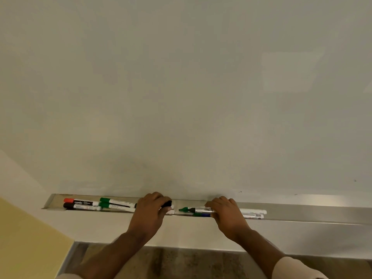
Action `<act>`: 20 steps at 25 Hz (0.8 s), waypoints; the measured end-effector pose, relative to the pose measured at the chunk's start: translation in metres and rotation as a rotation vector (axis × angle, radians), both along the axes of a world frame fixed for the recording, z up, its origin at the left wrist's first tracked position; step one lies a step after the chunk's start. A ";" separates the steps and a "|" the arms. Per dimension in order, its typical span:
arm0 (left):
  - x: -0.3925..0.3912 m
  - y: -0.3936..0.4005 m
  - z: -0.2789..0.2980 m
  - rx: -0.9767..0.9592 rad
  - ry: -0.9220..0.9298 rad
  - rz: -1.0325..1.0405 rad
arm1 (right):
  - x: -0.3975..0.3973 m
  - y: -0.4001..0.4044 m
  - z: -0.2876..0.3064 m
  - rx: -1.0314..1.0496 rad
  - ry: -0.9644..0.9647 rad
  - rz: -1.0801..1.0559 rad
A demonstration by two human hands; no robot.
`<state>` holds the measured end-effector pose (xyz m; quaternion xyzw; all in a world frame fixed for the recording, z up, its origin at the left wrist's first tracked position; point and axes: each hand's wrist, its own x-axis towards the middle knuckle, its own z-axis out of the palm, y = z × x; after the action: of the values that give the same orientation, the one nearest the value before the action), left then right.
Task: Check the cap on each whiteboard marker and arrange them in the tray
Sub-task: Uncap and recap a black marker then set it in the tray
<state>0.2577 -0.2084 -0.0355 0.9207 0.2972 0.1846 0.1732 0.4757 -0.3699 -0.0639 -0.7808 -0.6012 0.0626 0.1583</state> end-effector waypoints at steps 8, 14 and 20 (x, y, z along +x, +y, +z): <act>0.017 0.006 0.100 -0.073 -0.265 -0.067 | 0.020 -0.012 0.114 0.357 -0.033 0.008; 0.022 0.004 0.209 -0.047 -0.465 -0.150 | 0.020 -0.027 0.241 0.626 -0.146 0.046; 0.013 -0.019 0.265 -0.061 -0.576 -0.161 | 0.001 -0.048 0.304 0.677 -0.248 0.109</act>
<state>0.2704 -0.2274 0.2293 0.8453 0.1674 0.4148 0.2922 0.4772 -0.4174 0.2401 -0.6528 -0.6431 -0.2266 0.3301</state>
